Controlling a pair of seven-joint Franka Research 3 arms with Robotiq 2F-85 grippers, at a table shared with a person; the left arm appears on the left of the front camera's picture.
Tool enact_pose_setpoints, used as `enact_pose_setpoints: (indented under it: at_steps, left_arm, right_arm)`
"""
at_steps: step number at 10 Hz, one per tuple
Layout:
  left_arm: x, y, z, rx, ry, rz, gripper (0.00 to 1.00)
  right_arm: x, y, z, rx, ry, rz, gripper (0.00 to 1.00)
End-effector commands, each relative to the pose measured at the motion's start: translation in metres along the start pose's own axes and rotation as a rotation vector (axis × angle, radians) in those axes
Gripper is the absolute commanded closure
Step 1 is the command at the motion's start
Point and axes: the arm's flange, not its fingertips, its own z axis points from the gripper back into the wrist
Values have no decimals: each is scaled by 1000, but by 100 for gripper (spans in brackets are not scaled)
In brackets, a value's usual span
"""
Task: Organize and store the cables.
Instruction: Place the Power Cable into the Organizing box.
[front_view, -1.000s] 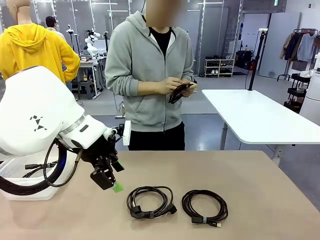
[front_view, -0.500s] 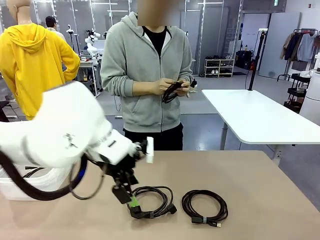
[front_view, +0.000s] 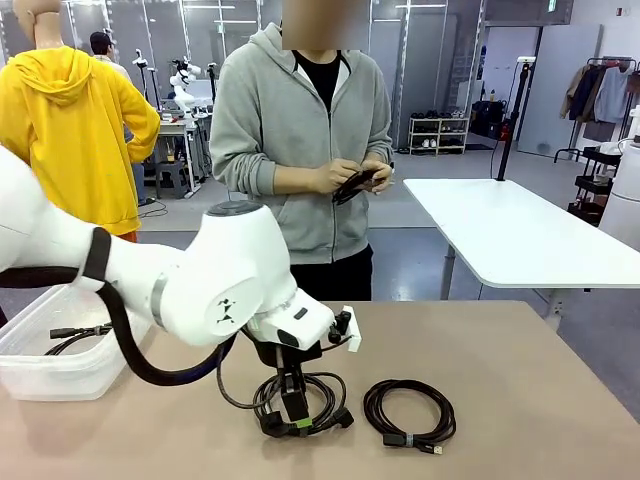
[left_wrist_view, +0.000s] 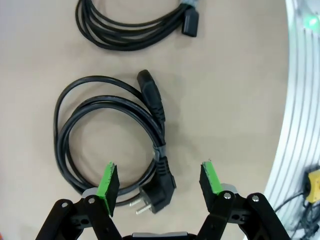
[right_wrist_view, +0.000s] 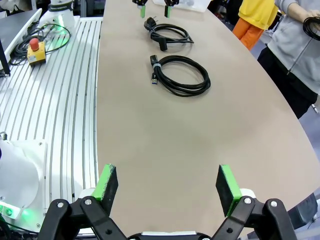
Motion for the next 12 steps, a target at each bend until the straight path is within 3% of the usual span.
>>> enact_pose_setpoints:
  at_steps: [1,6,7,9,10,12]
  left_arm:
    - [20,0,-9,-8,78,14,18]
    - [16,-11,-47,-52,139,16,18]
    - [12,-10,-51,-46,147,29,27]
    - [11,-9,-54,-29,175,34,86]
    - [10,-8,-54,-33,177,39,100]
    - [10,-7,-52,-28,171,38,100]
  right_arm:
    - [5,-1,0,-7,-5,-22,0]
    - [5,-1,0,-7,-5,-22,0]
    - [5,-1,0,-7,-5,-22,0]
    - [5,-1,0,-7,-5,-22,0]
    - [5,-1,0,-7,-5,-22,0]
    - [5,-1,0,-7,-5,-22,0]
